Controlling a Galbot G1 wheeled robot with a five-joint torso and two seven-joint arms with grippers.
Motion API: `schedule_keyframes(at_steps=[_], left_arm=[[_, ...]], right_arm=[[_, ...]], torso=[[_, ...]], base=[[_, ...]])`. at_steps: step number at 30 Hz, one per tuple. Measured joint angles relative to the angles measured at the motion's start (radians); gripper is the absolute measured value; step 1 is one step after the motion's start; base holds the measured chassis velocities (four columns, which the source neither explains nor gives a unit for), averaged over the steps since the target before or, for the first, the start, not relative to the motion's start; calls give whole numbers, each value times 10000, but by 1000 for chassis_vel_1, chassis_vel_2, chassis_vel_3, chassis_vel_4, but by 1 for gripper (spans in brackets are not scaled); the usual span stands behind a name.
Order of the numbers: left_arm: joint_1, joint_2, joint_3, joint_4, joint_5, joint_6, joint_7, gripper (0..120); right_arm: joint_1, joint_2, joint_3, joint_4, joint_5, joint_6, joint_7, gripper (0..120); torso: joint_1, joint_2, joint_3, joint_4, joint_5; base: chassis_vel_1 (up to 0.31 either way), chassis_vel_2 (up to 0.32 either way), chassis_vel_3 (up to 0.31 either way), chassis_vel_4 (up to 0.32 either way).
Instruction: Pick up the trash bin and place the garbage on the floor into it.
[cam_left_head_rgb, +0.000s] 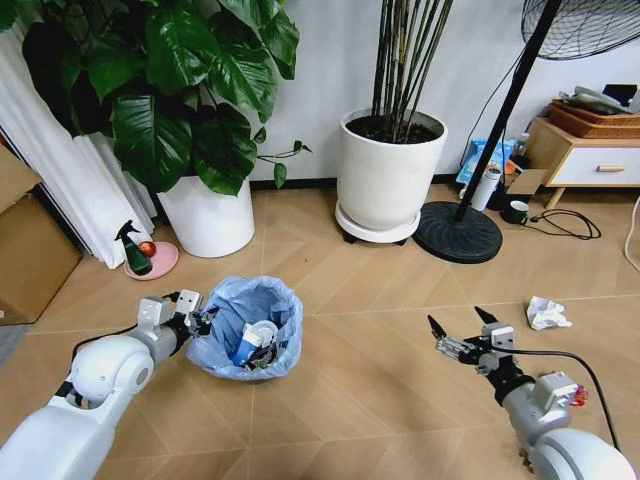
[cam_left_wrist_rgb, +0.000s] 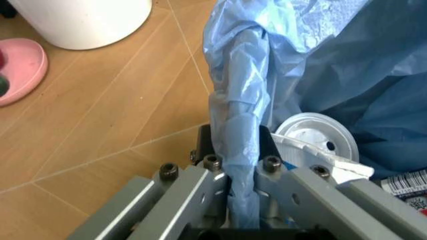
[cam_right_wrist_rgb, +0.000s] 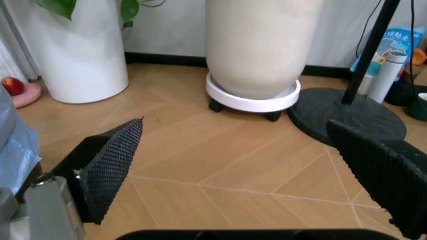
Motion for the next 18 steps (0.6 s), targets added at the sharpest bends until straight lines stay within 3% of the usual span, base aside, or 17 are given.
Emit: schedule_keyframes(at_steps=[18], left_arm=[[114,141,-29,-97,19,0,31,0]], right_arm=[[-79,107,225,84,-10,16,-217,100]], torso=[[1,0,1,1,0]], base=[[6,-6,-4,5]])
